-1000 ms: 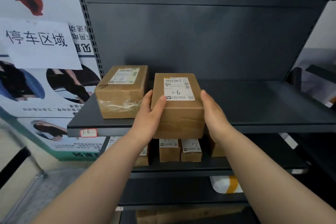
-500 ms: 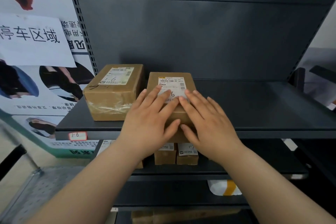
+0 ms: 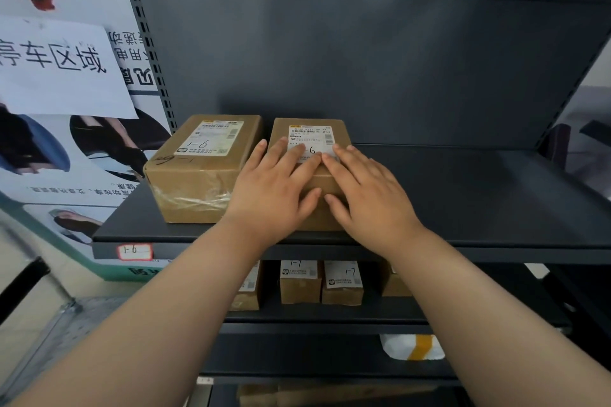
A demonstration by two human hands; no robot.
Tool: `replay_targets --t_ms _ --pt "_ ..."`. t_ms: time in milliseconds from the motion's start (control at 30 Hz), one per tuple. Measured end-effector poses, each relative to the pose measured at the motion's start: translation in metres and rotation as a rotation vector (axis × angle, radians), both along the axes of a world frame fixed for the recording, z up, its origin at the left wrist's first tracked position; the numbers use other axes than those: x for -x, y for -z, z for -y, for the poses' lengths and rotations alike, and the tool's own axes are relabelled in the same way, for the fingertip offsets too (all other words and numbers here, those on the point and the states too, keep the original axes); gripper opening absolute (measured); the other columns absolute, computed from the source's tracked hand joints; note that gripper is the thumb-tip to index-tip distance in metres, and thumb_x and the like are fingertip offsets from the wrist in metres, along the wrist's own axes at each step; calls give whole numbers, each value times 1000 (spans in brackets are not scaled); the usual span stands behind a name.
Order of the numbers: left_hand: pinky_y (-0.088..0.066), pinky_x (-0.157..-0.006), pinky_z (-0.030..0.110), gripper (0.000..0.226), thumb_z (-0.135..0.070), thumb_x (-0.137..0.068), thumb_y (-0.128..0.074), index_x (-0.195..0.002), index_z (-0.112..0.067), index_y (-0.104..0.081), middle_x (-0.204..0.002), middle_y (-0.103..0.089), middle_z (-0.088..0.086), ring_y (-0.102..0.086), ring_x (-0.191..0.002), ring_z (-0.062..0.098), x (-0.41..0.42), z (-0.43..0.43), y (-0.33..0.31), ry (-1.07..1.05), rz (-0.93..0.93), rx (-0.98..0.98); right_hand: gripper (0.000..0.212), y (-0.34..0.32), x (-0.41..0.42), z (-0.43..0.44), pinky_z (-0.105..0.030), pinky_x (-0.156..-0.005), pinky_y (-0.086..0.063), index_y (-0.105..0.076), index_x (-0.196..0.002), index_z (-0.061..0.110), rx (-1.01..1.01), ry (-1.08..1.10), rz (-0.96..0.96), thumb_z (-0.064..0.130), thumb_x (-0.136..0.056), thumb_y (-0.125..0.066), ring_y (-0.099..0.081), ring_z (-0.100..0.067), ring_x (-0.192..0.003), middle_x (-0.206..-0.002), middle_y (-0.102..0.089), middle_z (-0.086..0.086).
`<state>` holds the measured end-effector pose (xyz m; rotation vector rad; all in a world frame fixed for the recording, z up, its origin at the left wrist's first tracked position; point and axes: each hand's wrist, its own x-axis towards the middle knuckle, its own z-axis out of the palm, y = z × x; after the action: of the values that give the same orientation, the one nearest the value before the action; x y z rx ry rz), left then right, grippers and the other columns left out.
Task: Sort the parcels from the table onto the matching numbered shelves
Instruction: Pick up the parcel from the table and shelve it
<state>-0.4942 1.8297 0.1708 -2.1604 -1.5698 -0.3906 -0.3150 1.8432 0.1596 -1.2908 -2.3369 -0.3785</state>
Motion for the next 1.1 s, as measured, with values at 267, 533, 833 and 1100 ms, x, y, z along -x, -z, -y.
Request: replay_targets --t_ms 267,533,833,1100 --pt "-30 -111 54 58 -49 -92 -32 -136 -16 -52 -135 -56 13 -48 -128 35 3 -19 0 7 -28 -6 60 -3 4 -15 -44 -113 -28 -33 -148 17 46 31 33 34 -95 -53 -31 -27 -142 -152 -36 -9" --pt "-20 -116 51 63 -52 -93 -26 -145 -19 -40 -144 -48 12 -39 -137 31 -4 -12 -11 99 -16 -69 61 -15 -8 2 -40 -118 -13 -22 -152 20 54 183 32 42 -98 -39 -15 -21 -148 -160 -20 -4" --pt "-15 -117 49 66 -52 -92 -23 -148 -19 -36 -149 -42 10 -32 -141 28 -78 -5 -4 382 -31 4 62 -2 -65 54 -44 -117 -18 -25 -152 16 113 473 -2 43 -97 -39 -19 -24 -147 -158 -25 -8" --pt "-8 -119 44 68 -52 -93 -14 -152 -19 -23 -156 -30 5 -19 -147 22 -196 60 6 647 -56 79 60 6 -168 164 -47 -115 -24 -33 -148 15 121 771 -14 41 -96 -45 -24 -27 -145 -155 -32 -10"
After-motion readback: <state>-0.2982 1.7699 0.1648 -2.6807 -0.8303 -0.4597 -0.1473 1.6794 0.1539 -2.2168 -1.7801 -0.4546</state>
